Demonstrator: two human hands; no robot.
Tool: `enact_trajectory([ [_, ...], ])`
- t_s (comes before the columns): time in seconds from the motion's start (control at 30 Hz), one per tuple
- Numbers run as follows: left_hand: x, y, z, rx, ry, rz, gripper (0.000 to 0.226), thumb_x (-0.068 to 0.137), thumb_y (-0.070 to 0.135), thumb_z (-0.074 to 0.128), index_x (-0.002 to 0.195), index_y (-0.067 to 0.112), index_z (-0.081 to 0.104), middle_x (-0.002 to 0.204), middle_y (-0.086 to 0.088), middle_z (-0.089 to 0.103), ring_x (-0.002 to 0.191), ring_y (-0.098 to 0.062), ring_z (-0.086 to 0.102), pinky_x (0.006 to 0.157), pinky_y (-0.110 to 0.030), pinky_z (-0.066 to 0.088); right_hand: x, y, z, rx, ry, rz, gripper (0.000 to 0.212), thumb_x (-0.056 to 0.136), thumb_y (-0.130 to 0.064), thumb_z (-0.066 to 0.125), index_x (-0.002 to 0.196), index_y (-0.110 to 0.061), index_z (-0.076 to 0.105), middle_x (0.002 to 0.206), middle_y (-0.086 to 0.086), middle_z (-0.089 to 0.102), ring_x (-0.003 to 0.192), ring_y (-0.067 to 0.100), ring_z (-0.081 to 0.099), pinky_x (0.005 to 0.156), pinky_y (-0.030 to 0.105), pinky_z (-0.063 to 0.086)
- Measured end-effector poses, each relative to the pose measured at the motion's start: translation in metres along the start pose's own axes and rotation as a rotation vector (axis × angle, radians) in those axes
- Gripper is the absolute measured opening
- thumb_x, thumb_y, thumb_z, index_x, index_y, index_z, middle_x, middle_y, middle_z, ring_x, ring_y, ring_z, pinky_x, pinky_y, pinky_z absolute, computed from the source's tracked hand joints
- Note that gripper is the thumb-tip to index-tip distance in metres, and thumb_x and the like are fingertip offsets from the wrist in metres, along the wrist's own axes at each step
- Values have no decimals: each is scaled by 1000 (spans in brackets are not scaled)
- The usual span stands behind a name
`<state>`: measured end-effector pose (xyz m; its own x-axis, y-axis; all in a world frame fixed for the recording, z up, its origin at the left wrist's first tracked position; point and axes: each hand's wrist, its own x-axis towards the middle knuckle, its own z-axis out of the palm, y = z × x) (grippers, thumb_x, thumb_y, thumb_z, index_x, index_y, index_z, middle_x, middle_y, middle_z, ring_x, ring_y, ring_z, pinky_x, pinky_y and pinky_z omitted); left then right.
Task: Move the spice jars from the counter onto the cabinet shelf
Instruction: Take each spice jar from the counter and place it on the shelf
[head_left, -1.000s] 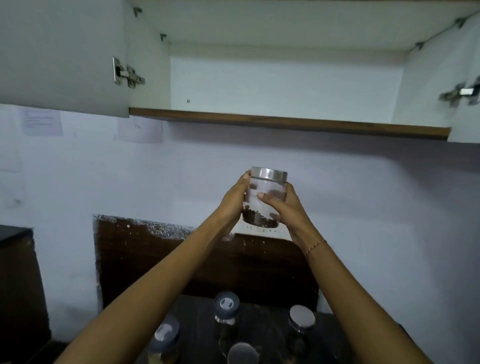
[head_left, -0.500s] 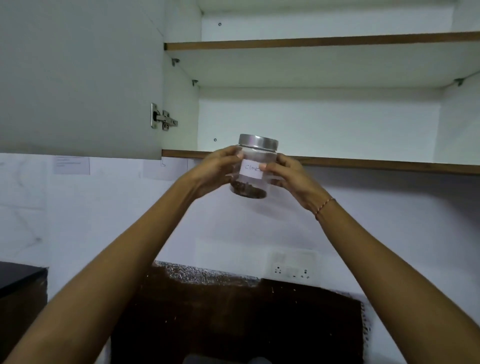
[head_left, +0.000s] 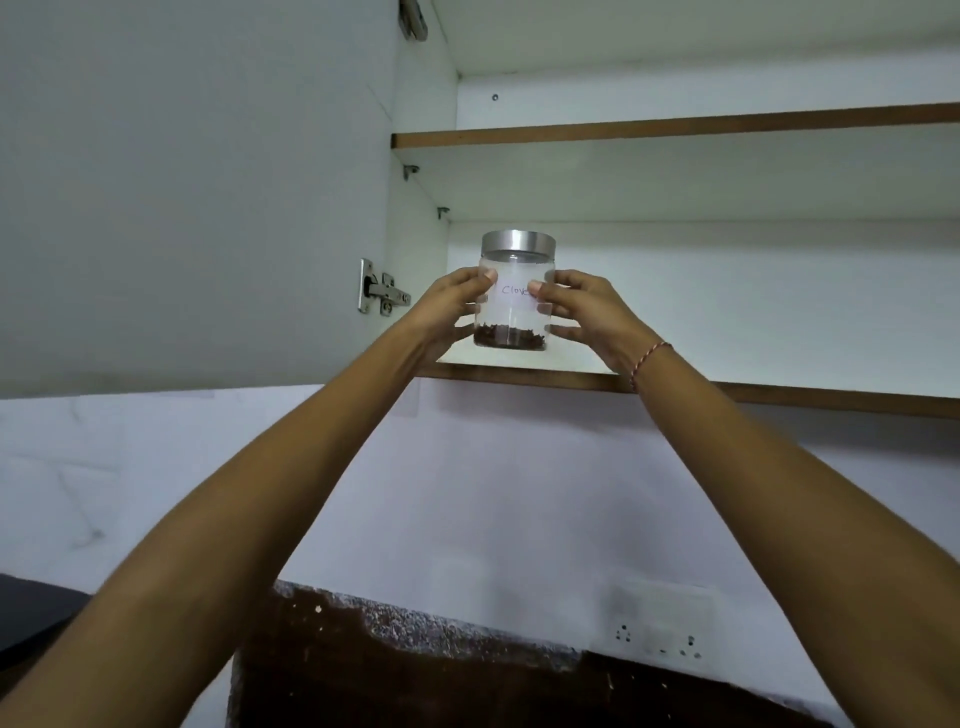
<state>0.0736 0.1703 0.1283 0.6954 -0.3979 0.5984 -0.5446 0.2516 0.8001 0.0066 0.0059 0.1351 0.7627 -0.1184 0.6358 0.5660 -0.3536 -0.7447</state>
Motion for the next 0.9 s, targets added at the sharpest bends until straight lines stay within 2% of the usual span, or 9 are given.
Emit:
enact_trajectory([
  [0.07,17,-2,-12,73,36,-24,31,92,32,54,120,18,54,93,4,52,87,-11,47,82,-27,41,19,4,11,-44,4,20,44,87,-28,63,127,-16,49,119,4,57,109,17,53,90,37,48],
  [0.17,38,-12,-26,96,119,-88,41,90,29,57,127,12,52,106,-2,53,95,-16,48,85,-30,42,43,14,27,-46,3,51,45,90,-24,59,132,-14,45,117,4,55,112,19,49,90,39,45],
  [0.3,65,-27,-34,17,203,-177,35,89,17,59,123,6,56,121,-10,57,108,-22,51,90,-32,46,70,30,45,-58,27,72,42,93,-16,53,132,-9,42,127,11,54,104,20,52,92,38,42],
  [0.43,86,-40,-39,43,263,-226,33,92,8,52,125,6,54,129,-12,55,119,-26,51,96,-34,44,92,49,61,-94,65,99,43,94,-15,49,134,-6,38,133,14,51,118,27,52,91,35,42],
  [0.53,92,-51,-48,78,269,-261,29,95,3,39,118,6,55,119,-12,57,111,-24,53,91,-31,47,103,65,71,-114,35,137,42,95,-16,48,135,-6,37,135,14,49,121,29,49,95,35,41],
  [0.63,95,-62,-58,75,262,-308,28,94,-1,32,89,10,57,90,-5,53,82,-16,50,70,-22,46,113,71,77,-161,-7,186,41,96,-17,47,134,-6,37,135,15,49,122,31,48,95,37,41],
  [0.7,95,-66,-63,58,273,-339,30,93,-2,32,79,15,53,81,-2,49,72,-12,47,66,-21,44,119,73,80,-191,-35,230,38,96,-17,45,133,-8,38,135,17,47,124,33,46,102,44,39],
  [0.8,97,-69,-70,36,261,-371,27,88,-4,33,81,14,53,87,-3,53,76,-13,48,68,-23,42,124,75,83,-223,-129,288,44,96,-10,44,138,-14,32,137,10,42,125,29,42,100,43,41],
  [0.9,97,-70,-73,34,251,-372,29,85,-6,35,99,10,56,112,-11,56,95,-19,51,77,-26,42,125,77,83,-271,-164,324,46,95,-4,43,138,-14,31,122,10,41,107,25,44,96,40,45],
])
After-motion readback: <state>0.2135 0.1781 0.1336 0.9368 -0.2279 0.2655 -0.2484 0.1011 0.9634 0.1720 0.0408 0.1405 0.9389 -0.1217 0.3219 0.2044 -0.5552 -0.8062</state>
